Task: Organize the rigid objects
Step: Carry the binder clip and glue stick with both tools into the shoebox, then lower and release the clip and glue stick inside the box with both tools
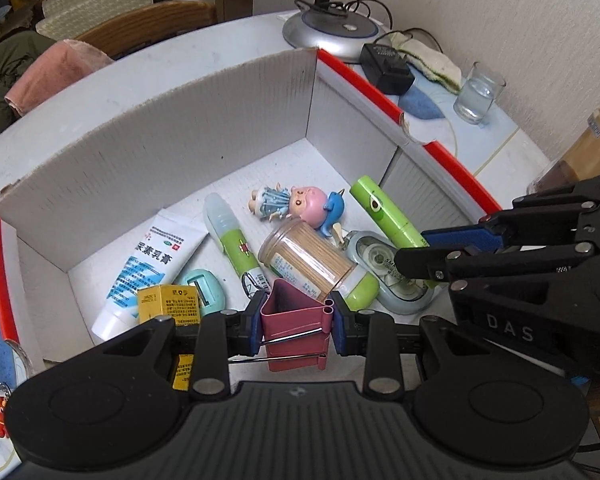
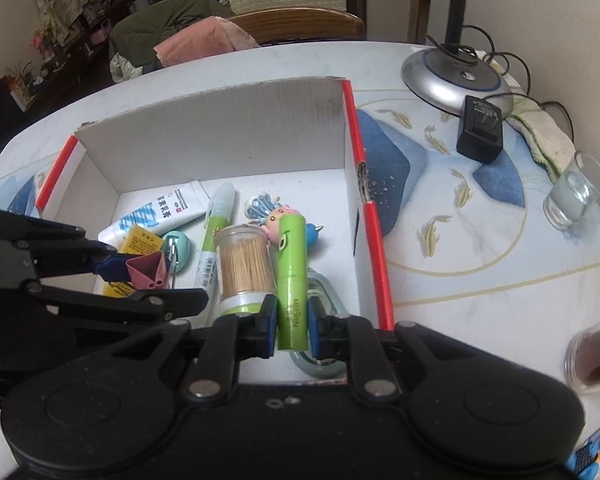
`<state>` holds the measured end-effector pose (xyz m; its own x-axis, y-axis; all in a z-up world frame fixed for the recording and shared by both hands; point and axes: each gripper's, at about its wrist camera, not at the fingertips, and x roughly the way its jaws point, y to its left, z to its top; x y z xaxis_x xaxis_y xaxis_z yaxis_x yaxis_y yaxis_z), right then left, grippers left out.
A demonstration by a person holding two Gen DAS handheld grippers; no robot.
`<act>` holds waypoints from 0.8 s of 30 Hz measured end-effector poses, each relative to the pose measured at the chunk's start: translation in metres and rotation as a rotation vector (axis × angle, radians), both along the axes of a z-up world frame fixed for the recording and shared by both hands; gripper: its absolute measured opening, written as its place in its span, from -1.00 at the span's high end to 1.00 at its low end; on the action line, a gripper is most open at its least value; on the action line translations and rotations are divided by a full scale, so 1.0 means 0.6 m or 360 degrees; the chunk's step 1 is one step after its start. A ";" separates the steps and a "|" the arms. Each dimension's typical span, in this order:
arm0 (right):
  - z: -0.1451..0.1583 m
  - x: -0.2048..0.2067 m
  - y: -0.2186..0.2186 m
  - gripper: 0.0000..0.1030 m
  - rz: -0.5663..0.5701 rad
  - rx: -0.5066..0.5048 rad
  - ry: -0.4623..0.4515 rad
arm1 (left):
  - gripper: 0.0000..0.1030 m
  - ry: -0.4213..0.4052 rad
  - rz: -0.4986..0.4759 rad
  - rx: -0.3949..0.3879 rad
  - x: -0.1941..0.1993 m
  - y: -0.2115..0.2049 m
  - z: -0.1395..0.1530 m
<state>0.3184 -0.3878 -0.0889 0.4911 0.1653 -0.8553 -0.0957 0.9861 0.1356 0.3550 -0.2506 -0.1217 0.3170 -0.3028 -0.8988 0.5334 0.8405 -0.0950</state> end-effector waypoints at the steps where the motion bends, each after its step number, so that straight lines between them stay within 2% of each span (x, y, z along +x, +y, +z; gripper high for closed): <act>1: 0.000 0.001 0.001 0.72 0.0006 -0.0006 -0.0001 | 0.38 0.0005 -0.0001 0.0007 0.001 -0.001 -0.002; 13: -0.005 0.009 0.028 0.72 0.0091 -0.0186 -0.0008 | 0.38 0.0074 -0.0007 0.0083 0.015 -0.010 -0.030; 21: -0.005 0.012 0.029 0.71 0.0084 -0.0185 0.0011 | 0.38 0.0215 0.0044 0.0120 0.025 -0.003 -0.061; 24: -0.005 0.011 0.031 0.71 0.0079 -0.0193 0.0024 | 0.38 0.0225 0.0062 0.0124 0.027 0.001 -0.062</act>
